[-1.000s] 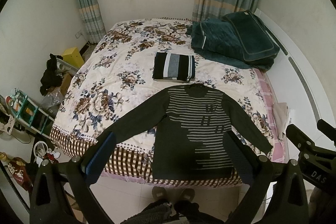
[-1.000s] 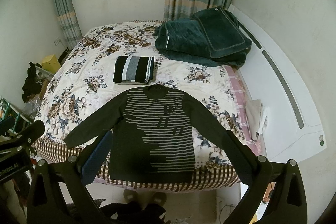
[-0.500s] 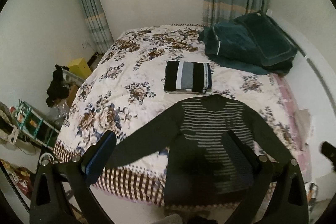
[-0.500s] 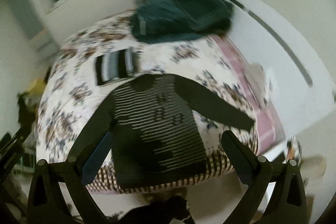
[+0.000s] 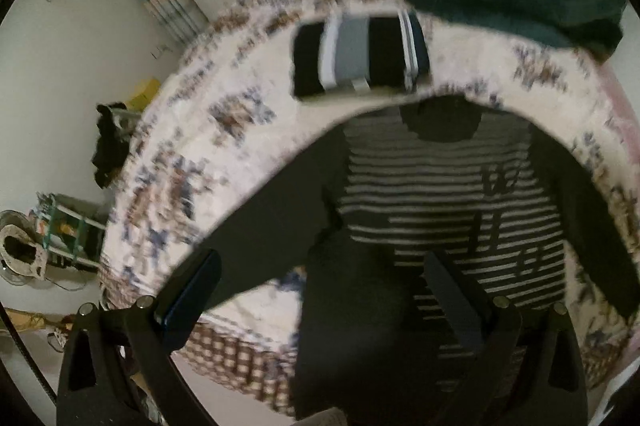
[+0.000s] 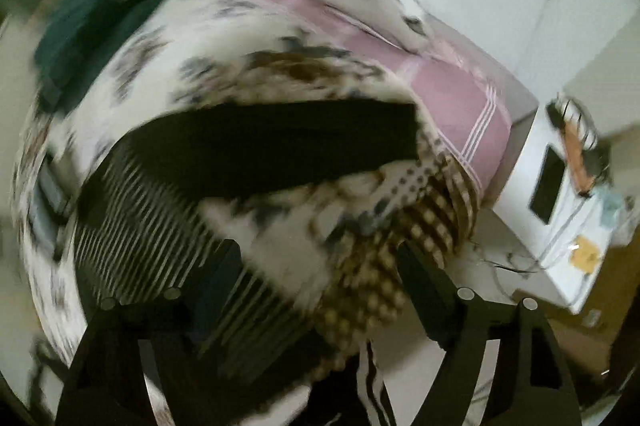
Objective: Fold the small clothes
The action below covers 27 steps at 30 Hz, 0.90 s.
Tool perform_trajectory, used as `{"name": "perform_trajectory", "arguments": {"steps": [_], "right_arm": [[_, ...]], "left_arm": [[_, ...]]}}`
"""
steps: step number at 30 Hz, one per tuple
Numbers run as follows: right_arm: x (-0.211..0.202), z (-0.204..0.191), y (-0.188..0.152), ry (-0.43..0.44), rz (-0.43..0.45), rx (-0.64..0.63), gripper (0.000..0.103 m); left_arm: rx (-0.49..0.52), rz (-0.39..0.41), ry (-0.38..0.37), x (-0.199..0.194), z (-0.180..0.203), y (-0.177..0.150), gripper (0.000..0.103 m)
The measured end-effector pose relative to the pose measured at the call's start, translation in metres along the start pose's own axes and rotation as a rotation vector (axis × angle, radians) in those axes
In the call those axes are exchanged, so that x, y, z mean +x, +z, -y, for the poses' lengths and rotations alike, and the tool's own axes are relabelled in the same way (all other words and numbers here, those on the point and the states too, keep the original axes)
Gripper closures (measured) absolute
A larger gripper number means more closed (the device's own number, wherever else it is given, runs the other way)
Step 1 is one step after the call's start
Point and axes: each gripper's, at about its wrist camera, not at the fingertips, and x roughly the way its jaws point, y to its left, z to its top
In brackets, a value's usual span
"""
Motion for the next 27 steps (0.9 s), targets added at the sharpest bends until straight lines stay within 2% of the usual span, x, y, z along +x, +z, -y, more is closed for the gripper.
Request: {"name": "perform_trajectory", "arguments": {"steps": [5,7,9,12,15,16,17,18,19,20,23,26,27], "right_arm": [[0.123,0.088,0.061,-0.034,-0.047,0.23,0.021],[0.163,0.117,0.074,-0.04,-0.061,0.301,0.021],[0.197,0.138,0.081,-0.004,-0.084,0.35,0.021],[0.236,0.15,0.091,0.07,-0.096,0.381,0.021],[0.256,0.144,0.098,0.045,-0.094,0.355,0.021],[0.258,0.141,0.099,0.037,-0.078,0.345,0.026],[0.258,0.139,0.1,0.023,-0.053,0.335,0.051],[0.257,0.137,0.102,-0.003,-0.038,0.314,0.071],[0.254,0.134,0.103,-0.042,-0.037,0.286,0.097],[0.251,0.132,0.106,-0.06,-0.038,0.262,0.097],[0.223,0.127,0.119,-0.075,0.036,0.19,0.097],[0.203,0.133,0.141,-0.079,0.118,0.178,0.097],[0.203,0.126,0.147,-0.077,0.117,0.17,0.097]], "left_arm": [[0.038,-0.141,0.016,0.091,0.045,-0.019,0.0],[0.058,-0.184,0.034,0.12,0.061,-0.029,0.0],[0.079,-0.211,0.051,0.143,0.077,-0.034,0.0],[0.078,-0.24,0.056,0.17,0.096,-0.036,0.0],[0.072,-0.246,0.058,0.185,0.11,-0.033,0.0],[0.072,-0.239,0.06,0.187,0.115,-0.031,0.0],[0.071,-0.232,0.058,0.189,0.119,-0.029,0.0],[0.073,-0.224,0.052,0.19,0.123,-0.028,0.0],[0.076,-0.215,0.052,0.19,0.127,-0.026,0.0],[0.076,-0.207,0.049,0.189,0.128,-0.025,0.0],[0.077,-0.168,0.014,0.183,0.136,-0.022,0.0],[0.092,-0.137,-0.004,0.18,0.143,-0.022,0.0],[0.093,-0.135,-0.008,0.181,0.146,-0.023,0.0]]}}
